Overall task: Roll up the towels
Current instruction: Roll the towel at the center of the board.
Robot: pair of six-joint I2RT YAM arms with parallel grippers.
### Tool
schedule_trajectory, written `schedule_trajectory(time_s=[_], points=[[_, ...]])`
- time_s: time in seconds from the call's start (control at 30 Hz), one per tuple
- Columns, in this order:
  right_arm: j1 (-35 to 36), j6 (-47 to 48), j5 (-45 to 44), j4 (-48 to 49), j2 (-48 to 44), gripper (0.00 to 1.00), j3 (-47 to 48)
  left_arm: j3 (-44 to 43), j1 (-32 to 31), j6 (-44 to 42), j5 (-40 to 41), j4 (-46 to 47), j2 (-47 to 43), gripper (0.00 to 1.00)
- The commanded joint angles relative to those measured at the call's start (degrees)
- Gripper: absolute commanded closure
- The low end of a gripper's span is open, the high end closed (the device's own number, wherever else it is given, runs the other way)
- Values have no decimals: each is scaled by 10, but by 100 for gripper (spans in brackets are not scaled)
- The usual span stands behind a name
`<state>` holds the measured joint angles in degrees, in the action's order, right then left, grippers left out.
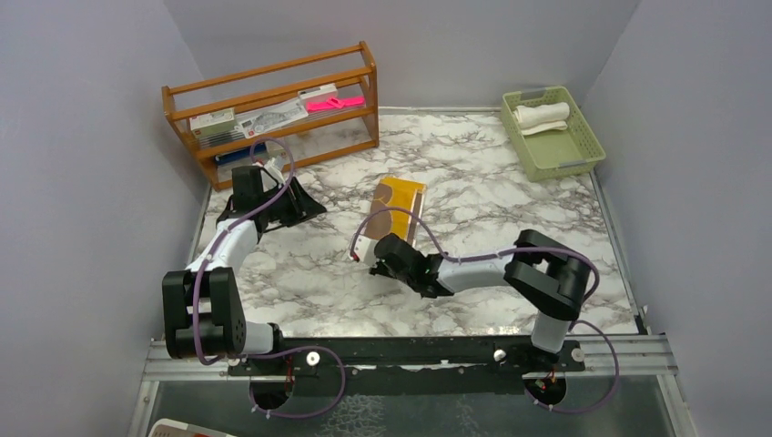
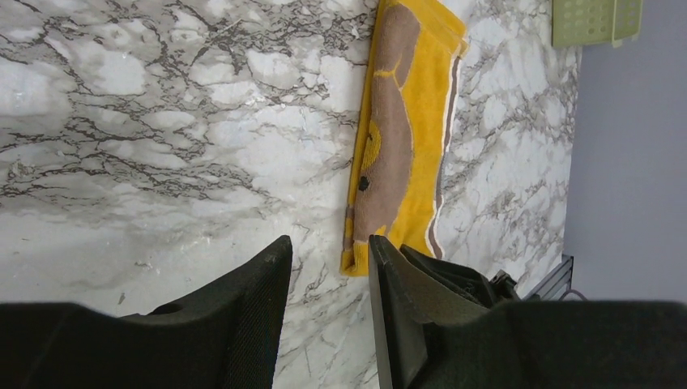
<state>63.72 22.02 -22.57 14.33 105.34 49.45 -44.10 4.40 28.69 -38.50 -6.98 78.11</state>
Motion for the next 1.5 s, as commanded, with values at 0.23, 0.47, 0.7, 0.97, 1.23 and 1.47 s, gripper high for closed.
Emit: schedule_trajectory(time_s=[0.23, 0.47, 0.7, 0.97, 1.23, 1.47], points=[[-196, -193, 583, -294, -61, 99, 96, 44, -15, -3, -50, -4, -37, 58], [-255, -290, 804, -318, 57, 99, 171, 55, -108, 44, -45, 58, -45, 57], [-295, -375, 855, -330, 127, 99, 236, 61, -185, 105, -37, 142, -4, 58], [-322, -452, 890, -396, 239, 99, 327, 52, -199, 125, -40, 174, 31, 72], [-325, -459, 861, -425, 318, 99, 332, 73, -210, 151, -51, 231, 76, 91], [-325, -462, 844, -426, 326, 99, 330, 91, -228, 179, -48, 293, 138, 100]])
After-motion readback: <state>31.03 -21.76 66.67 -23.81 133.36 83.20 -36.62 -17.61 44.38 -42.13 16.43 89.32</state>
